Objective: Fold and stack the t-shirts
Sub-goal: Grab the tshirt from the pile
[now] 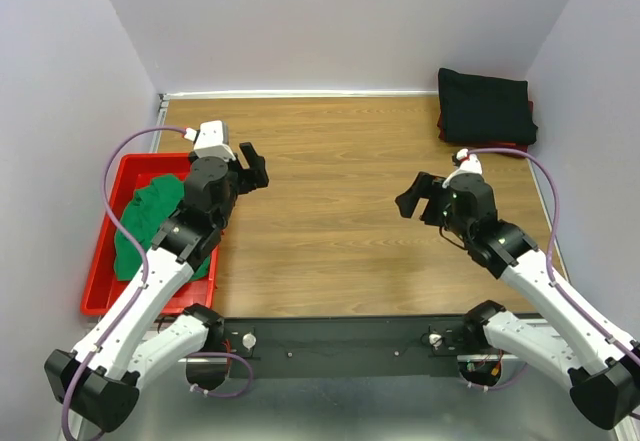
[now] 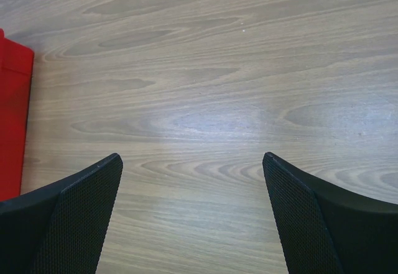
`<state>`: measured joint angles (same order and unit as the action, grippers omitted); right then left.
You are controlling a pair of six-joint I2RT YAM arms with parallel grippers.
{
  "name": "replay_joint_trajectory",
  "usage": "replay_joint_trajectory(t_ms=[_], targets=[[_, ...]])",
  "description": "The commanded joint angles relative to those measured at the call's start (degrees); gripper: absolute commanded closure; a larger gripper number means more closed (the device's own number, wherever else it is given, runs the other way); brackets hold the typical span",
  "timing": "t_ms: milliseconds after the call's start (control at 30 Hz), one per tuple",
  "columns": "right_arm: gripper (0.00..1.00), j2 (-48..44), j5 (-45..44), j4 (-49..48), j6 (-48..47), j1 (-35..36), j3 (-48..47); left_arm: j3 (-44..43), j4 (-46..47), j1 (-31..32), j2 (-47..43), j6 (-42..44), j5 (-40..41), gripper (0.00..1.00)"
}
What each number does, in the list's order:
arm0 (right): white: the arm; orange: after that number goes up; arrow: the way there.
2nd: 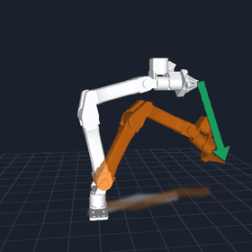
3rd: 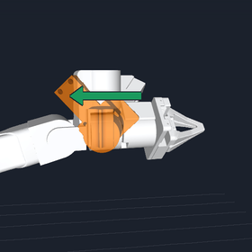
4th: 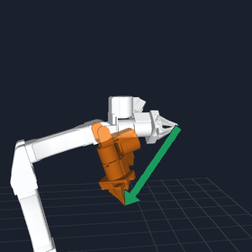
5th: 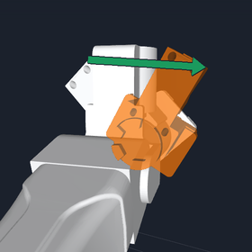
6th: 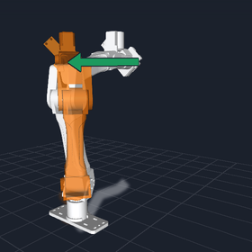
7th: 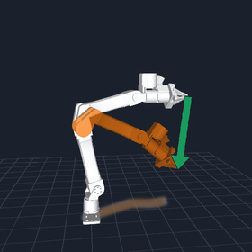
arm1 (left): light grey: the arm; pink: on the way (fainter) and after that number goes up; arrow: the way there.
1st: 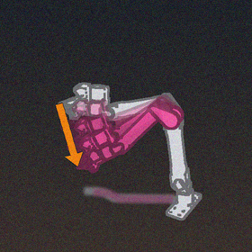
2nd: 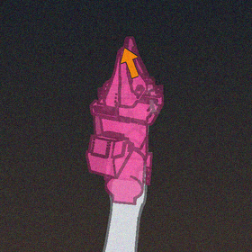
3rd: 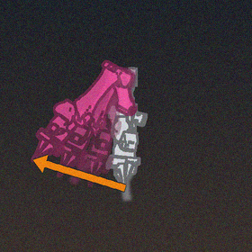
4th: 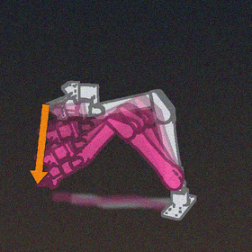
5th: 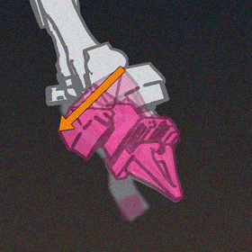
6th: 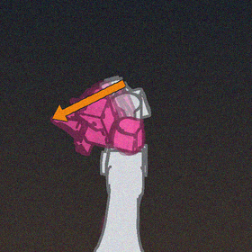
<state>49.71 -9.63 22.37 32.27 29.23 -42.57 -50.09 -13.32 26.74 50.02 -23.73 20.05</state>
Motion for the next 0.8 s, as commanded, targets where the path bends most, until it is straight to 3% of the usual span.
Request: replay_joint_trajectory(t_ms=[0, 33, 167, 367, 600, 767], targets=[[0.0, -1.02, 1.01, -0.75, -0.63, -0.14, 0.73, -1.32, -2.4, -0.37, 1.48, -3.16, 3.49, 0.11], [0.0, -1.02, 1.36, -0.75, -0.63, -0.14, 0.82, -1.85, -4.06, -0.64, 2.44, -3.69, 5.42, 0.05], [0.0, -1.02, 2.5, -0.75, -0.72, -0.14, 1.34, -6.24, -10.4, -3.53, 7.62, -8.16, 11.66, 0.05], [0.0, -0.76, 5.49, -0.75, -0.54, -0.14, 1.87, -6.52, -12.96, -13.28, 13.34, -10.99, 12.03, 0.05], [0.0, 0.38, 7.16, -0.75, -0.54, -0.14, 1.7, -1.43, -8.22, -35.85, 24.67, -11.52, 1.85, 0.05], [0.0, 0.82, 8.49, -0.84, -0.46, -0.14, 1.87, -0.89, -6.19, -41.77, 33.2, -13.27, -3.44, 0.05]])
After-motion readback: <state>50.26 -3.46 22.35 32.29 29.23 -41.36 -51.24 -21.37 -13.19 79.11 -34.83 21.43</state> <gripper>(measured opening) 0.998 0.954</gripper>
